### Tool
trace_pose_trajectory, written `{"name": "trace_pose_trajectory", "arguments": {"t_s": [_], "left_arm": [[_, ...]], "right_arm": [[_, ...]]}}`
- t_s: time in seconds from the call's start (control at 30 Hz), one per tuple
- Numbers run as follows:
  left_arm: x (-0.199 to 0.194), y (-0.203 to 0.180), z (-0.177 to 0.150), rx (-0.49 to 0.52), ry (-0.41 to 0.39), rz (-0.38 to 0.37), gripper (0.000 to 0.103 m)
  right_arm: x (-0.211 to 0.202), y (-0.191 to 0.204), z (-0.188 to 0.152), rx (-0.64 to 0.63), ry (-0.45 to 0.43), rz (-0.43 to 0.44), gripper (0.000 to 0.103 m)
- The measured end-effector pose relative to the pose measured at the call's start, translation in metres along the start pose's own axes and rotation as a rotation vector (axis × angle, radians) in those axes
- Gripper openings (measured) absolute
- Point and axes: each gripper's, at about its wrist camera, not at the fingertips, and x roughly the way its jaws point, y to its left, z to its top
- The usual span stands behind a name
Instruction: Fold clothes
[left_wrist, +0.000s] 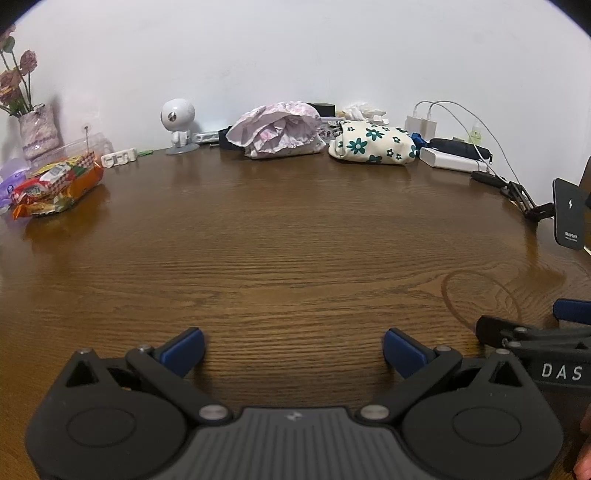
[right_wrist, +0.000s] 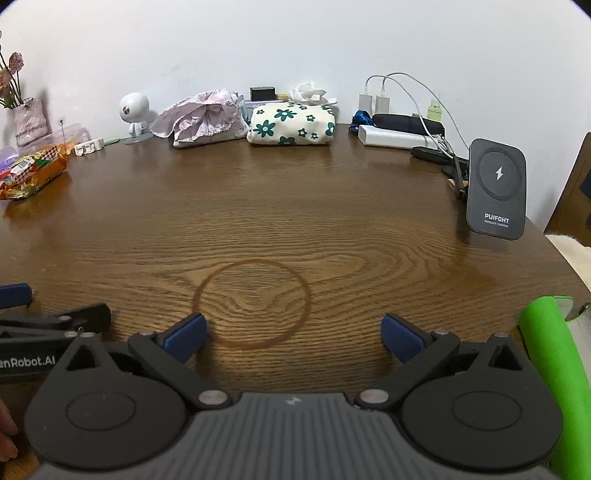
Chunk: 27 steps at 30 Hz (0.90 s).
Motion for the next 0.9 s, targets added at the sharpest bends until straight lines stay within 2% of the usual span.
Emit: {"name": "trace_pose_trajectory", "arguments": {"t_s": [0.9], "left_arm": [[-0.0029, 0.0012, -0.0021, 0.007, -0.010, -0.008, 0.103]], "right_arm": [[-0.0003, 0.0009, 0.0001, 0.005, 0.002, -0.008, 0.102]]}}
